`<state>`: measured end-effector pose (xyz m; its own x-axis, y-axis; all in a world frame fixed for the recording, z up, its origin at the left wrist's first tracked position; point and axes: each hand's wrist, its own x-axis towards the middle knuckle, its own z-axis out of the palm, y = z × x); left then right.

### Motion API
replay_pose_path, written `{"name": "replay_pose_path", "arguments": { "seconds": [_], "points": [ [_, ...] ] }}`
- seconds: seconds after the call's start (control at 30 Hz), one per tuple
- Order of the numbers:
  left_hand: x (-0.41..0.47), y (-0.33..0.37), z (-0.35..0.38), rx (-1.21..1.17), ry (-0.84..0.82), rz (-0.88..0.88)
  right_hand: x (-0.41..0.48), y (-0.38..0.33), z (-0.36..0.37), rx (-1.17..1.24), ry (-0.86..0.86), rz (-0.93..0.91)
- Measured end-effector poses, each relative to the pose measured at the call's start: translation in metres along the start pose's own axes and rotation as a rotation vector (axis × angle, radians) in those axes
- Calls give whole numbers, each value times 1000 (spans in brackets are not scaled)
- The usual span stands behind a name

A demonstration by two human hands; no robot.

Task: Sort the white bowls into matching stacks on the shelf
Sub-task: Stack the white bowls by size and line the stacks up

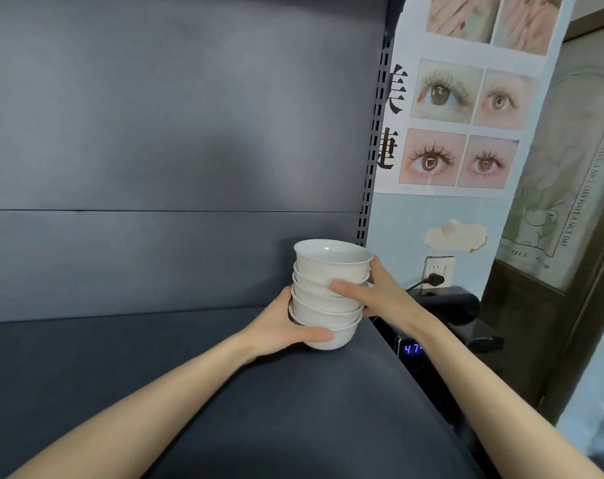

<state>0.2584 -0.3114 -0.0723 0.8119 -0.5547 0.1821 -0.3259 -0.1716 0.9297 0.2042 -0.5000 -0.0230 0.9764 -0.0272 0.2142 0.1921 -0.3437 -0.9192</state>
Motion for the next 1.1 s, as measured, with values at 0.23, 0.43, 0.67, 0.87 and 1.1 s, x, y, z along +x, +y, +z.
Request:
{"name": "replay_pose_path", "arguments": {
  "seconds": [0.23, 0.43, 0.67, 0.87, 1.1],
  "points": [
    [2, -1, -2, 2, -10, -9, 0, 4, 3, 19, 13, -35],
    [1, -2, -5, 18, 30, -24, -2, 2, 6, 46, 67, -48],
    [-19, 7, -32, 41, 76, -3, -6, -21, 28, 58, 45, -106],
    [-61, 24, -56, 64, 157, 9, -13, -50, 52, 60, -45, -152],
    [-136, 41, -64, 99, 283, -42, -49, -81, 81, 63, -217, -184]
  ]
}}
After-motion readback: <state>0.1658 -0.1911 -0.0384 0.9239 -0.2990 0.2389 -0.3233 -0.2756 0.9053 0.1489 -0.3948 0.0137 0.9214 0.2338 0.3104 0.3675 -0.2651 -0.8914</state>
